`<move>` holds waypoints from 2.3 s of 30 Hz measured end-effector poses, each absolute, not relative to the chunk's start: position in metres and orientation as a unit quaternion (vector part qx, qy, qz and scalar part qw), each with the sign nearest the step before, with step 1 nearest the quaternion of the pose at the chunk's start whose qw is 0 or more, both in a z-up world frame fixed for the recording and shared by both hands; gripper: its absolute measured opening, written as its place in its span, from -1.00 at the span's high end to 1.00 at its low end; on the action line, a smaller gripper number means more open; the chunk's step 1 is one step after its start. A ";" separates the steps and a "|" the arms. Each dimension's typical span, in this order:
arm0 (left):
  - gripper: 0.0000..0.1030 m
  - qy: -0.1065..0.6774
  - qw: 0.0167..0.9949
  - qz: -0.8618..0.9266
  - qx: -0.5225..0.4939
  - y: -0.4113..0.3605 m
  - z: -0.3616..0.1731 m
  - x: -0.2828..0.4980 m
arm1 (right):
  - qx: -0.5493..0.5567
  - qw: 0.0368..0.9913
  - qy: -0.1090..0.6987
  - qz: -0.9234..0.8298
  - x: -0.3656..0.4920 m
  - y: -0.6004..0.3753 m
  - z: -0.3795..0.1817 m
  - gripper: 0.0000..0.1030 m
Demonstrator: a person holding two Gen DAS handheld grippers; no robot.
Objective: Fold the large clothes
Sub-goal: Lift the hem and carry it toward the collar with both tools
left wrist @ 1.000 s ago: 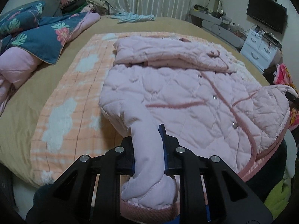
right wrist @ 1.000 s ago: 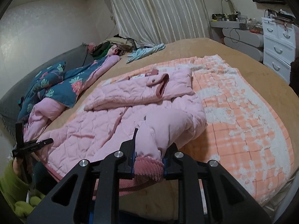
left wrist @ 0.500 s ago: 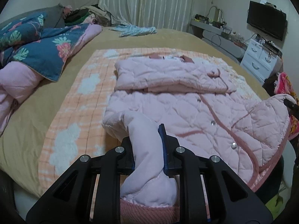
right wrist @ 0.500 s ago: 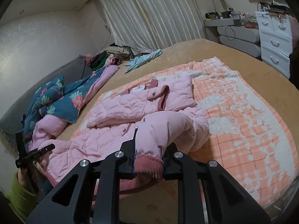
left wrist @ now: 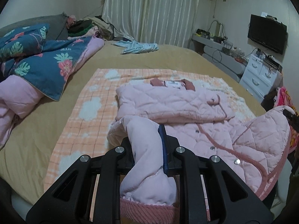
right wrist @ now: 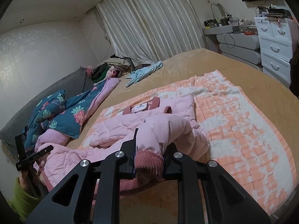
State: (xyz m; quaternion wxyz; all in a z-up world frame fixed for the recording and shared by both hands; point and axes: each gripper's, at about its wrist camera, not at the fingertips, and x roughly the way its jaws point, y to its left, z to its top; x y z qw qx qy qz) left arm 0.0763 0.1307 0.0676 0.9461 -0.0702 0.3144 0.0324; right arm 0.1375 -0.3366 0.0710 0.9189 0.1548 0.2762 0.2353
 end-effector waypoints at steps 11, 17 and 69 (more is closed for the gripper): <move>0.77 0.300 0.950 0.038 -0.076 0.135 0.090 0.104 | 0.161 0.923 0.265 0.229 0.160 -0.334 0.086 0.68; 0.77 0.292 0.952 0.042 -0.083 0.139 0.101 0.118 | 0.159 0.925 0.259 0.228 0.174 -0.330 0.098 0.68; 0.72 0.351 0.927 0.120 -0.047 0.171 0.049 0.261 | 0.209 0.888 0.379 0.151 0.363 -0.324 0.036 0.61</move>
